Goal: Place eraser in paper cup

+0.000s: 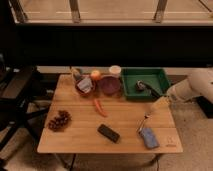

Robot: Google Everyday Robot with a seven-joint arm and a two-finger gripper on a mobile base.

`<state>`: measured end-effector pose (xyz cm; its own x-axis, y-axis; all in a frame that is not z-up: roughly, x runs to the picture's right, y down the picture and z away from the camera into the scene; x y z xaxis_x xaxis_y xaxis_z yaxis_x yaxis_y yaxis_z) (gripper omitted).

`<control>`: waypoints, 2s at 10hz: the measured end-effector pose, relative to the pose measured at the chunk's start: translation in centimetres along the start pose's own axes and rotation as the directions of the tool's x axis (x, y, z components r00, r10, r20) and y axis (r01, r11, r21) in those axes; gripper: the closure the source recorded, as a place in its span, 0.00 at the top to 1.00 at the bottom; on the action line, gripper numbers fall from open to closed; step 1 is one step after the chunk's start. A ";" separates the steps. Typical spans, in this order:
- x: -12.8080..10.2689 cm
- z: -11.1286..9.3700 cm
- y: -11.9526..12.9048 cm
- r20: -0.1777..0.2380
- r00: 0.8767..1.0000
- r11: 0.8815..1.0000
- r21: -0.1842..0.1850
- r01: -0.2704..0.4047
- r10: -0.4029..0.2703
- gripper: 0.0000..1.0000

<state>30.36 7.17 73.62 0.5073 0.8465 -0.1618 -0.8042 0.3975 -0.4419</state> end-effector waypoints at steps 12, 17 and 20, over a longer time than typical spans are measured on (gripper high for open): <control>0.1 6.6 11.1 -0.087 0.993 0.976 -0.209 0.059 -0.079 0.80; 1.2 8.8 13.7 -0.015 0.993 0.969 -0.221 0.111 -0.117 0.80; 2.2 10.9 15.8 0.027 0.992 0.966 -0.226 0.126 -0.123 0.80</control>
<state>15.43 19.21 75.90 0.5938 0.8004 -0.0823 -0.6429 0.4104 -0.6467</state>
